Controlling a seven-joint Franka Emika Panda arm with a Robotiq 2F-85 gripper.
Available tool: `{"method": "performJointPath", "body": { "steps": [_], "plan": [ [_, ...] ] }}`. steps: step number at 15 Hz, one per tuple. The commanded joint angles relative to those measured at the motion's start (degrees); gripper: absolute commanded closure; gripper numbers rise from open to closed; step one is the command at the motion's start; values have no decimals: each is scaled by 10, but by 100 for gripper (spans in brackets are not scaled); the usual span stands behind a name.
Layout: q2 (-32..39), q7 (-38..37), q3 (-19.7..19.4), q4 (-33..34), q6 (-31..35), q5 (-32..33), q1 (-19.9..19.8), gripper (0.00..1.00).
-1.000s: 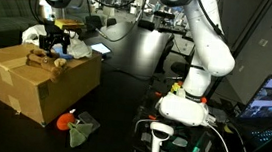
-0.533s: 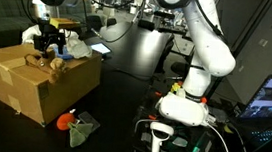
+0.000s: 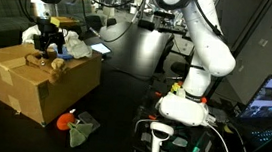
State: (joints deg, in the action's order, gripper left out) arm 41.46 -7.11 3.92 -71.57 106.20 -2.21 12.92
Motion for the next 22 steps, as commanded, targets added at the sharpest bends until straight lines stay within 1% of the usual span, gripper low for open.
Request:
{"method": "performJointPath", "body": {
  "steps": [1,4,5,6,7,8,10,11,13,17,19,20,21,22],
  "plan": [
    [24,25,11,42,-31,7,-2,0],
    [30,41,15,48,-43,9,-1,0],
    [31,46,15,50,-45,10,0,3],
    [31,49,15,51,-48,10,0,18],
    [30,53,16,50,-47,10,-1,27],
    [30,57,16,52,-48,10,-2,30],
    [27,66,17,52,-51,10,-3,45],
    [25,72,17,52,-55,10,-4,55],
    [22,87,19,52,-65,10,-6,67],
    [18,131,25,55,-98,8,-12,97],
    [15,167,30,54,-123,8,-17,100],
    [12,187,33,51,-137,9,-20,97],
    [8,205,35,47,-150,11,-23,99],
    [4,230,38,41,-165,12,-27,97]
  ]
}}
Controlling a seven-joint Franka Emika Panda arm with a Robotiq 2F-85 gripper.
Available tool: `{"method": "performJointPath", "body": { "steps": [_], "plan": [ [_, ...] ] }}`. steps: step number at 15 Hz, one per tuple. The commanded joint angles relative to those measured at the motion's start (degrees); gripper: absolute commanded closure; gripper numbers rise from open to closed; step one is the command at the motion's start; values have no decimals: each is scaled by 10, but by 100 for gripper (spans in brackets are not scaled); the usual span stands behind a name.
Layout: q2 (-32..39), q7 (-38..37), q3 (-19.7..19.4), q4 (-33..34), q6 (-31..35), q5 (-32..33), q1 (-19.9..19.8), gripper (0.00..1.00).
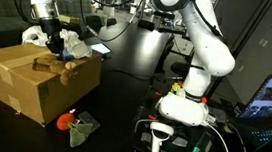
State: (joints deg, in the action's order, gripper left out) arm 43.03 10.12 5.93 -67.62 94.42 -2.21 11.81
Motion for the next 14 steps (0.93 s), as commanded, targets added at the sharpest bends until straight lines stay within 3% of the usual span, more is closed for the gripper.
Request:
{"method": "performJointPath", "body": {
  "steps": [1,6,14],
  "plan": [
    [-16,81,19,-3,-65,15,-20,97],
    [-48,185,19,-55,-145,51,-37,97],
    [-129,238,20,-247,-65,69,-83,97]
  ]
}}
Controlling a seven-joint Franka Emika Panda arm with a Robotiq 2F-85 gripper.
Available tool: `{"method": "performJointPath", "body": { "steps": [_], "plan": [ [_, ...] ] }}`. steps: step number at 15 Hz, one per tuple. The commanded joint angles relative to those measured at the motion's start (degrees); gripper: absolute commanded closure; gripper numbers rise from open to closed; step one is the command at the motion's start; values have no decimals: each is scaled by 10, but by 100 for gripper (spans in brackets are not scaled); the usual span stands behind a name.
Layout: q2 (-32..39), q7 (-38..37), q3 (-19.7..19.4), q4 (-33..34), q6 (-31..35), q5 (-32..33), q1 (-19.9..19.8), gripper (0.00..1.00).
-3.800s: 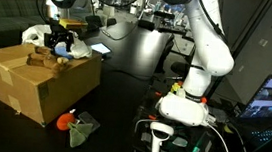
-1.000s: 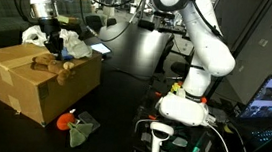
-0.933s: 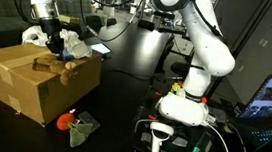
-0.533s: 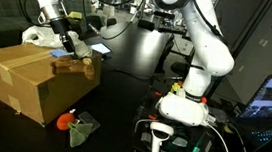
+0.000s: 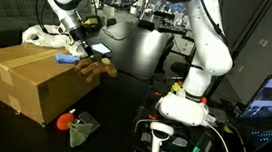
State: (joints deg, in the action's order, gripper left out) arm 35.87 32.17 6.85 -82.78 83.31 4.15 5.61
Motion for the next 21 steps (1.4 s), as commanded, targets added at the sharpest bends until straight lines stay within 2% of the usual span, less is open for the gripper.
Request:
{"method": "performJointPath", "body": {
  "steps": [1,2,3,4,5,10,12,14,21],
  "plan": [
    [-63,18,10,-113,61,6,-23,97],
    [-72,18,9,-131,74,6,-26,94],
    [-79,17,9,-147,85,8,-27,63],
    [-84,12,9,-158,94,9,-25,63],
    [-91,10,9,-170,102,11,-25,57],
    [-136,-3,8,-216,140,11,-21,19],
    [-164,-22,4,-238,182,16,-19,4],
    [-181,-52,1,-245,225,23,-15,0],
    [-196,-208,-7,-231,355,45,1,0]
  ]
}}
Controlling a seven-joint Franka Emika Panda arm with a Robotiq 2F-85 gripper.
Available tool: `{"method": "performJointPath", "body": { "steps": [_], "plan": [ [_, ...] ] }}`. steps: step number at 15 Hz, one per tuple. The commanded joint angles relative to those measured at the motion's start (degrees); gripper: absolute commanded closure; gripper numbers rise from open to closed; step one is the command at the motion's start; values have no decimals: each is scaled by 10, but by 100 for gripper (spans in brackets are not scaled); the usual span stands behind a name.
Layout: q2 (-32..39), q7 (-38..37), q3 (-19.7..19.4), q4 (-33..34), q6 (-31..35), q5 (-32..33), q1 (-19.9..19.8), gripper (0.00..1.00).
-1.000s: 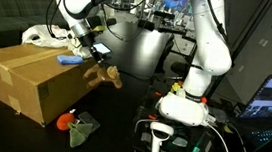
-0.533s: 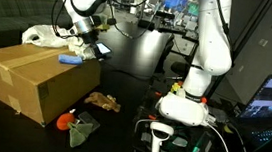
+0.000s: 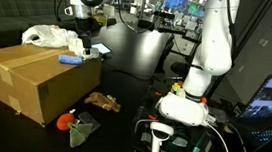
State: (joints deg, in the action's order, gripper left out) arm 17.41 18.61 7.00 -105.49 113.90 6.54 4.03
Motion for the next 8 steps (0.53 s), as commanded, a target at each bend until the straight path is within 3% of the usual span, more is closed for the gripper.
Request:
{"method": "performJointPath", "body": {
  "steps": [1,5,8],
  "plan": [
    [-7,-98,-10,0,66,28,22,0],
    [8,-179,-13,12,98,89,52,0],
    [15,-197,-9,17,85,143,77,0]
  ]
}}
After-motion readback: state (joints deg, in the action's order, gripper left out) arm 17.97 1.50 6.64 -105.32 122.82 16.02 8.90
